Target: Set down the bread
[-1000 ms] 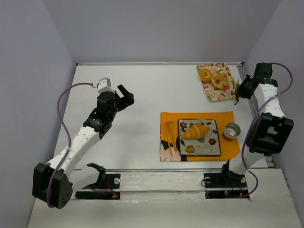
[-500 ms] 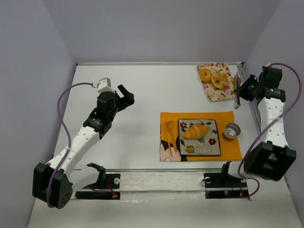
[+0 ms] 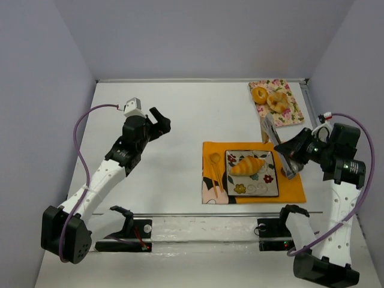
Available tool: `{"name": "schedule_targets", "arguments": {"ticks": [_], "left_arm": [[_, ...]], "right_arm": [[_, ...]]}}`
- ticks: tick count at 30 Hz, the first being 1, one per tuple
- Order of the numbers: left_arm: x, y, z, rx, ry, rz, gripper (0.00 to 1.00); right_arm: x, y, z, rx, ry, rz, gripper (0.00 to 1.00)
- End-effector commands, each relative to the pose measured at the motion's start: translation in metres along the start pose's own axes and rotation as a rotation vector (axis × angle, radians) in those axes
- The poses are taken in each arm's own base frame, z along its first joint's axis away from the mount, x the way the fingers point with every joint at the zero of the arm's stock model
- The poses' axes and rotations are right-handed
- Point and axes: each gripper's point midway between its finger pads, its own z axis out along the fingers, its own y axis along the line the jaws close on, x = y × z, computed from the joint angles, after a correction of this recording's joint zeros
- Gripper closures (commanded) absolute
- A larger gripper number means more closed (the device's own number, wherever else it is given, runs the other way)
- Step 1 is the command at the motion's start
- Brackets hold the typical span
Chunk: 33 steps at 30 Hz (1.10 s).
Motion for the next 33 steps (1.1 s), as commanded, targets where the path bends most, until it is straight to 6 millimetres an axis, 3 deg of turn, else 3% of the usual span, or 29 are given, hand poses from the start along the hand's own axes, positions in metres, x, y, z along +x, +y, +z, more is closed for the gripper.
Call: {"name": "schedule_targets", "arguments": {"ticks": [1, 3, 7, 15, 23, 28, 31, 33], "left_arm": [[-0.011, -0.012, -0.004, 0.058, -0.041, -0.008, 0.01], [-0.011, -0.011, -0.004, 0.056, -0.041, -0.003, 0.01], [-0.013, -0.011, -0.006, 0.057, -0.051, -0.005, 0.01], [-0.013, -0.010, -0.006, 0.056, -0.053, -0.002, 0.01], [-0.011, -0.009, -0.004, 0.051, -0.049, -0.001, 0.01], [-0.010, -0.008, -0.001, 0.046, -0.047, 0.000, 0.01], [-0.010, -0.008, 0.000, 0.044, -0.043, 0.002, 0.01], [-0.009, -0.008, 0.001, 0.044, -0.038, 0.001, 0.01]], "right_arm": [[0.073, 0.017, -0.014, -0.139, 0.227, 0.096, 0.93], [0.096, 0.009, -0.013, -0.142, 0.285, 0.157, 0.93], [0.119, -0.001, -0.027, -0.063, 0.283, 0.193, 0.93], [0.137, -0.011, -0.041, 0.046, 0.304, 0.249, 0.93], [0.163, -0.015, -0.034, -0.009, 0.436, 0.338, 0.93], [0.166, -0.027, -0.031, 0.044, 0.444, 0.331, 0.93], [0.166, -0.029, -0.030, 0.050, 0.447, 0.330, 0.85], [0.166, -0.034, -0.029, 0.081, 0.443, 0.333, 0.73]]}}
